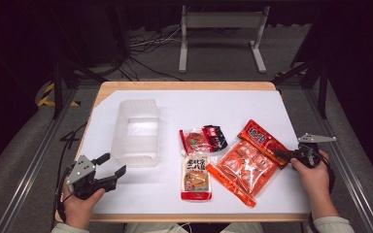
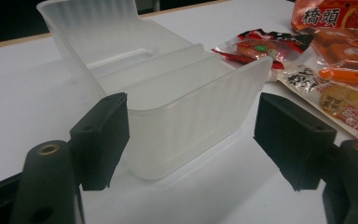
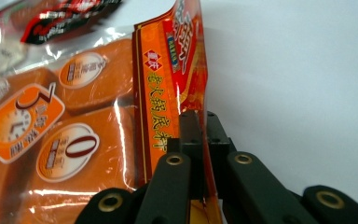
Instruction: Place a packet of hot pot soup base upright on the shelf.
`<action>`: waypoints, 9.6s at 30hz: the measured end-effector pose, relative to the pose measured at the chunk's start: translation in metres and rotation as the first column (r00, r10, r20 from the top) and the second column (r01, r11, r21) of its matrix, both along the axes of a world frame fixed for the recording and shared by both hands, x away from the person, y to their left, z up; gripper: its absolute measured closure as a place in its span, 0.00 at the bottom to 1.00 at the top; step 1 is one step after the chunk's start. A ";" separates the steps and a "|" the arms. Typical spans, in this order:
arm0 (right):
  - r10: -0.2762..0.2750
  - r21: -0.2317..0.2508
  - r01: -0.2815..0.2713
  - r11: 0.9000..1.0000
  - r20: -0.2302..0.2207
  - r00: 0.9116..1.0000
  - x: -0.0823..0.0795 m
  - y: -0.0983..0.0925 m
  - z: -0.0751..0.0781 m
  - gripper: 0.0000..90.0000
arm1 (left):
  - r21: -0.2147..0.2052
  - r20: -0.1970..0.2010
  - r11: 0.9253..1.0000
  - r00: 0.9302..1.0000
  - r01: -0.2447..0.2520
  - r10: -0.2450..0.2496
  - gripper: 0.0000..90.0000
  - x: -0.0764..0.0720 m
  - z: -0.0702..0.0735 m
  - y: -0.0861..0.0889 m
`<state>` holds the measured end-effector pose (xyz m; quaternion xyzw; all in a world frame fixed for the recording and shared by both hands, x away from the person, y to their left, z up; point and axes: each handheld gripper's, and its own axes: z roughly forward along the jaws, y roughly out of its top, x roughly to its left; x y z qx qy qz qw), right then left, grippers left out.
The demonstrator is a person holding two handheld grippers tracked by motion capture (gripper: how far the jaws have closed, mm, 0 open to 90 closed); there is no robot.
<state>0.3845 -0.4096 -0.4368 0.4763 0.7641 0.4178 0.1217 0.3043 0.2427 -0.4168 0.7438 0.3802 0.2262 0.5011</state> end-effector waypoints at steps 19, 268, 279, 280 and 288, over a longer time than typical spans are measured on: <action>-0.037 0.052 0.034 0.998 0.051 0.998 -0.018 -0.003 0.042 1.00 | -0.016 -0.079 0.994 0.991 0.111 -0.112 0.37 -0.014 0.025 -0.008; 0.104 0.144 -0.160 0.976 0.339 0.935 0.002 0.093 0.111 0.64 | -0.278 0.170 0.733 0.783 0.621 -0.598 0.79 0.106 0.109 -0.122; 0.096 0.166 -0.156 0.974 0.323 0.942 0.005 0.089 0.107 0.63 | -0.266 0.172 0.809 0.852 0.524 -0.495 0.79 0.130 0.120 -0.109; 0.095 0.166 -0.155 0.974 0.322 0.942 0.005 0.089 0.106 0.63 | -0.269 0.166 0.814 0.858 0.514 -0.486 0.78 0.133 0.119 -0.107; 0.085 0.171 -0.144 0.975 0.309 0.947 0.006 0.086 0.104 0.63 | -0.264 0.176 0.864 0.902 0.428 -0.393 0.79 0.147 0.113 -0.094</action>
